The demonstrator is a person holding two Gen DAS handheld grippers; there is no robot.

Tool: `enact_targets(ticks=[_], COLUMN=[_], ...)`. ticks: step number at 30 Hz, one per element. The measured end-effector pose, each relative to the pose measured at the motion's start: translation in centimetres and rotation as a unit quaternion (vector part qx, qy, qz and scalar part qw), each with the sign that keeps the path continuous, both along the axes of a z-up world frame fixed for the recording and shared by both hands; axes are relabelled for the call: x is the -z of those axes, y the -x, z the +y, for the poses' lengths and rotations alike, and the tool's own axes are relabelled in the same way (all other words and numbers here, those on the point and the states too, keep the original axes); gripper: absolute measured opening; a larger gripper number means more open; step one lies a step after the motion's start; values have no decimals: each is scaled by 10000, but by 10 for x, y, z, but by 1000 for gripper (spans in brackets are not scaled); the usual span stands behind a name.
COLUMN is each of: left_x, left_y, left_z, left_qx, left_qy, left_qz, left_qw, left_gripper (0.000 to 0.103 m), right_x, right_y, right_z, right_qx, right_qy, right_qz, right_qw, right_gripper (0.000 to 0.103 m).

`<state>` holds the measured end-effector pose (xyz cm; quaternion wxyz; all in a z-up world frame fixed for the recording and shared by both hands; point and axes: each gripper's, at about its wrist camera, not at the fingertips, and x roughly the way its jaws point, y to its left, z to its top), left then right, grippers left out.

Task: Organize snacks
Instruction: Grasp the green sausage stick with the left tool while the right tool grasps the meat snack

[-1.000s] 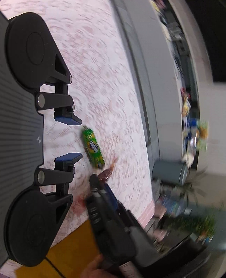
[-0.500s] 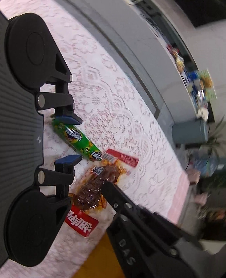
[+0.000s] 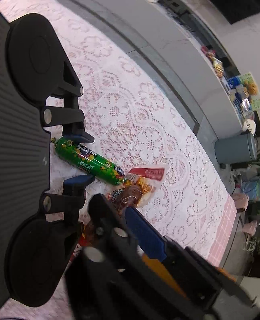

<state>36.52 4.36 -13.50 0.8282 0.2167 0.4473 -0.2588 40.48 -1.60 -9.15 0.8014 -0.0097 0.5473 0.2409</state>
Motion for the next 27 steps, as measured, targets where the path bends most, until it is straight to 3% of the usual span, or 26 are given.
enact_targets(ticks=[7, 10, 11, 12, 21, 27], left_x=[-5, -6, -7, -8, -28, -32], left_y=[7, 13, 16, 19, 67, 117], left_z=[7, 15, 17, 20, 52, 65], left_qx=[-671, -1114, -1248, -1378, -2178, -2357], left_qy=[646, 865, 907, 970, 1649, 1848], left_qz=[472, 652, 675, 689, 540, 532], left_qw=[9945, 9879, 9857, 9833, 9604, 9526], left_gripper=[29, 29, 29, 28, 25, 24], right_x=[6, 6, 5, 4, -22, -29], right_y=[0, 1, 0, -1, 33, 83], right_z=[-5, -7, -7, -8, -1, -2], right_qx=[371, 396, 401, 401, 170, -57], right_qy=[303, 347, 364, 304, 2, -382], right_qz=[-26, -83, -124, -129, -453, -223], right_qw=[9988, 9986, 9985, 9986, 9988, 9990], right_gripper=[32, 19, 3, 0, 0, 0])
